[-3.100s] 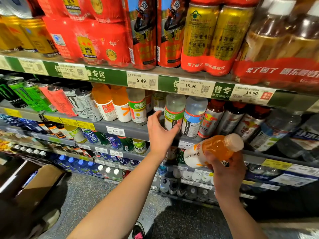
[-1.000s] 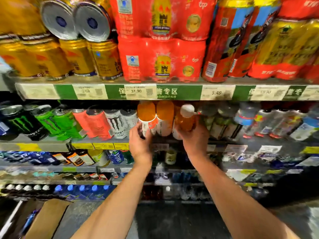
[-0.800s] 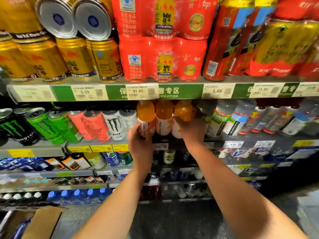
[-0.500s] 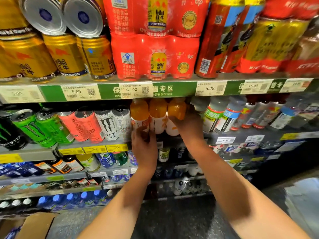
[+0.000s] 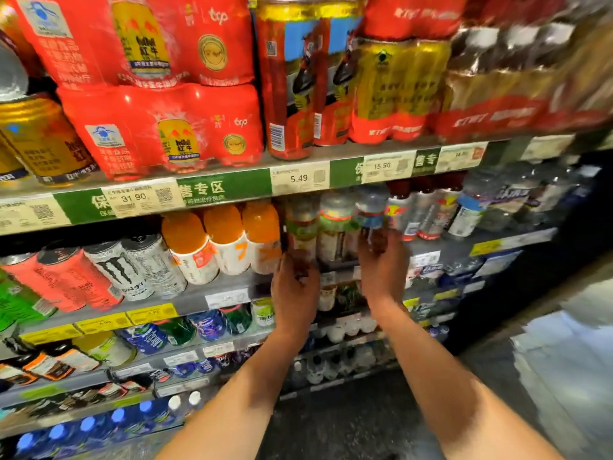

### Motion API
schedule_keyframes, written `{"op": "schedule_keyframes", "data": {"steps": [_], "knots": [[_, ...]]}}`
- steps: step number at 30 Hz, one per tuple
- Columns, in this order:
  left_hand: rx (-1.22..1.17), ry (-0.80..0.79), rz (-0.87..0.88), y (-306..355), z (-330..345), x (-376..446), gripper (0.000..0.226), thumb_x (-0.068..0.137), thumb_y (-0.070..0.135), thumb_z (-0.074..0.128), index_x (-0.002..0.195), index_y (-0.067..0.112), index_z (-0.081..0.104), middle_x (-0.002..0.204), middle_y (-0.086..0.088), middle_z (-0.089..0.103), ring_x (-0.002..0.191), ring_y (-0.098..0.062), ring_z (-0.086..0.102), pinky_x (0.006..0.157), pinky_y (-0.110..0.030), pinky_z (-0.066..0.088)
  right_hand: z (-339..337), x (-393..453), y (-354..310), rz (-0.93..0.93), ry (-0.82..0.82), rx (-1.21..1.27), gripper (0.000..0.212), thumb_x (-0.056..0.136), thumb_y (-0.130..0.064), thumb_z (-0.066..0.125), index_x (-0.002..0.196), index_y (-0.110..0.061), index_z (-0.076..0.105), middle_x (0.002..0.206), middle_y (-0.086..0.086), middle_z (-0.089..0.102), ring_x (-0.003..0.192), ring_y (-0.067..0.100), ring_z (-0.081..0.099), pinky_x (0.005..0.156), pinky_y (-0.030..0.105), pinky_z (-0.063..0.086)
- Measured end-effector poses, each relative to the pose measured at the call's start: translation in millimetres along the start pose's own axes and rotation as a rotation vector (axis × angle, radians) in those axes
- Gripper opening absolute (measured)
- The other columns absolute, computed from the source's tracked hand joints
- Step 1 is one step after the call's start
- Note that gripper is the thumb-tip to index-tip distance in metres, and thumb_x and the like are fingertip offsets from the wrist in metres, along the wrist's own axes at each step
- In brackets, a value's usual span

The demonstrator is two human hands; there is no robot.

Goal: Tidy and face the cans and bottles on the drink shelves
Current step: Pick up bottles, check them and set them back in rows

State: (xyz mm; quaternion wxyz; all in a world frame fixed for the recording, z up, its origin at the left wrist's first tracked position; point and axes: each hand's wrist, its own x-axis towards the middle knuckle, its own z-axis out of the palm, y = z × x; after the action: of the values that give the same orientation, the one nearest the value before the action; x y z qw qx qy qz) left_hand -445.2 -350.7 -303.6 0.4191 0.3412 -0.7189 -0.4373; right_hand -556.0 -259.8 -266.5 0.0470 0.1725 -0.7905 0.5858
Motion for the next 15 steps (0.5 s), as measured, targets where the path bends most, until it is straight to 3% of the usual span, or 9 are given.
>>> {"op": "schedule_keyframes", "data": {"steps": [2, 5, 9, 12, 15], "knots": [[-0.02, -0.031, 0.019, 7.9, 25.8, -5.4, 0.017, 0.084, 0.032, 0.061, 0.096, 0.021, 0.063, 0.091, 0.001, 0.066, 0.085, -0.023, 0.064, 0.075, -0.039, 0.052, -25.8, 25.9, 17.8, 0.021, 0.102, 0.063, 0.022, 0.089, -0.034, 0.071, 0.101, -0.02, 0.058, 0.09, 0.001, 0.067, 0.079, 0.018, 0.064, 0.071, 0.044, 0.054], [-0.047, -0.031, 0.056, 25.5, 66.4, -15.9, 0.015, 0.085, 0.02, 0.066, 0.099, 0.024, 0.063, 0.093, 0.003, 0.066, 0.084, -0.017, 0.064, 0.072, -0.035, 0.052, -66.7, 71.1, 53.6, 0.012, 0.236, 0.009, 0.043, 0.084, -0.038, 0.073, 0.111, -0.008, 0.058, 0.102, 0.012, 0.064, 0.092, 0.029, 0.064, 0.079, 0.051, 0.054], [-0.111, -0.053, -0.059, 47.1, 124.6, -31.8, 0.022, 0.086, 0.023, 0.062, 0.103, 0.038, 0.062, 0.096, 0.001, 0.067, 0.088, -0.02, 0.064, 0.082, -0.044, 0.055, -112.5, 125.9, 95.4, 0.036, 0.187, -0.031, 0.07, 0.085, -0.044, 0.072, 0.134, -0.004, 0.044, 0.131, 0.019, 0.052, 0.12, 0.038, 0.052, 0.097, 0.056, 0.045], [-0.072, -0.011, 0.001, 54.4, 167.3, -41.0, 0.023, 0.084, 0.025, 0.061, 0.103, 0.039, 0.059, 0.097, 0.002, 0.064, 0.093, -0.027, 0.064, 0.087, -0.053, 0.054, -132.9, 159.2, 111.2, -0.053, 0.097, 0.004, 0.065, 0.081, -0.037, 0.079, 0.13, -0.009, 0.047, 0.125, 0.008, 0.051, 0.114, 0.027, 0.052, 0.097, 0.043, 0.048], [0.014, -0.023, -0.044, 68.0, 199.7, -40.1, 0.032, 0.081, 0.029, 0.061, 0.106, 0.048, 0.054, 0.098, 0.007, 0.062, 0.092, -0.02, 0.065, 0.088, -0.045, 0.054, -144.4, 182.5, 119.6, -0.047, -0.021, 0.028, 0.07, 0.081, -0.033, 0.081, 0.138, -0.016, 0.043, 0.124, -0.006, 0.05, 0.111, 0.009, 0.05, 0.095, 0.012, 0.042]]}}
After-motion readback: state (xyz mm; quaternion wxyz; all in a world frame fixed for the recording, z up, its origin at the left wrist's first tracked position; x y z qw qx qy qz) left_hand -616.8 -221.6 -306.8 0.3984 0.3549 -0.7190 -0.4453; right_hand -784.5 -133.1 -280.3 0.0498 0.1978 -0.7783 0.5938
